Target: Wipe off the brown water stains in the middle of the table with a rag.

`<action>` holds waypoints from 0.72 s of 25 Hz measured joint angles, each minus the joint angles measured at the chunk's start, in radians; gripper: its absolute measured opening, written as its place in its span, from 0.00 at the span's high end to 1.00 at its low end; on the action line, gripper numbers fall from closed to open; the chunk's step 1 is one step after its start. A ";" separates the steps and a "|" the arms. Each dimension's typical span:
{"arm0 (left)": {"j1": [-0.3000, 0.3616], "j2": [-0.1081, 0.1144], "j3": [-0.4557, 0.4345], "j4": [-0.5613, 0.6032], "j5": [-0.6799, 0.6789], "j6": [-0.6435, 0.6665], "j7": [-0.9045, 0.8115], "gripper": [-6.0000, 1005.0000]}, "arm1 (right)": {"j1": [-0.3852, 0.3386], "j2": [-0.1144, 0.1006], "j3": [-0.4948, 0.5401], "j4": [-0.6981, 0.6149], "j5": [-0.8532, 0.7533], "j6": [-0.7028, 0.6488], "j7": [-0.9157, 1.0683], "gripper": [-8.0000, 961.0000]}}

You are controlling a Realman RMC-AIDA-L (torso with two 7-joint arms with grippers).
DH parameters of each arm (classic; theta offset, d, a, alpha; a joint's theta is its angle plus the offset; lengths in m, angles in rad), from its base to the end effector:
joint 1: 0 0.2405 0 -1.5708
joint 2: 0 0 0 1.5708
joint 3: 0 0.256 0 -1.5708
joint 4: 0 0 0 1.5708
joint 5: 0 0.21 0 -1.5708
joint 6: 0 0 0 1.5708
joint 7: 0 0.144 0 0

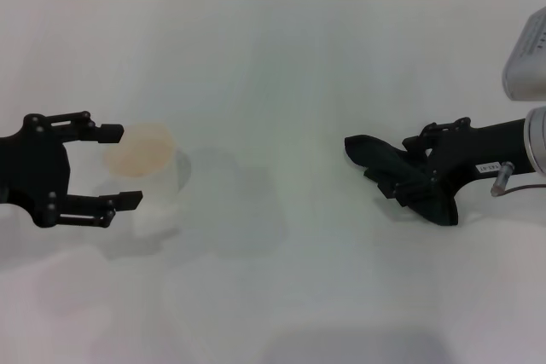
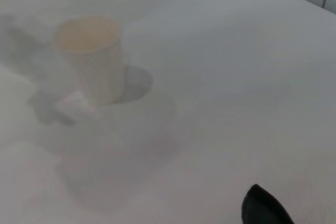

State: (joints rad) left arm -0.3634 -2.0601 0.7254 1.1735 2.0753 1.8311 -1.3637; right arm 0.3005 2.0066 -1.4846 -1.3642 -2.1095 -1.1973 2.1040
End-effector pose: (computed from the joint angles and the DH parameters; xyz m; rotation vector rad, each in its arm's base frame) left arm -0.2621 0.2919 0.0764 -2.8305 -0.1858 -0.3764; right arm 0.2142 0.3301 -0.0037 -2.7010 0.6007 0.0273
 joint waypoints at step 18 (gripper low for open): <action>0.021 -0.014 0.007 0.042 -0.017 0.023 -0.003 0.14 | 0.014 0.000 0.027 -0.003 0.007 -0.042 -0.057 0.17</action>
State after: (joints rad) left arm -0.3426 -2.0737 0.7326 1.2156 2.0583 1.8537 -1.3667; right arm 0.3145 2.0066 -1.4575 -1.3668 -2.1030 -1.2395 2.0469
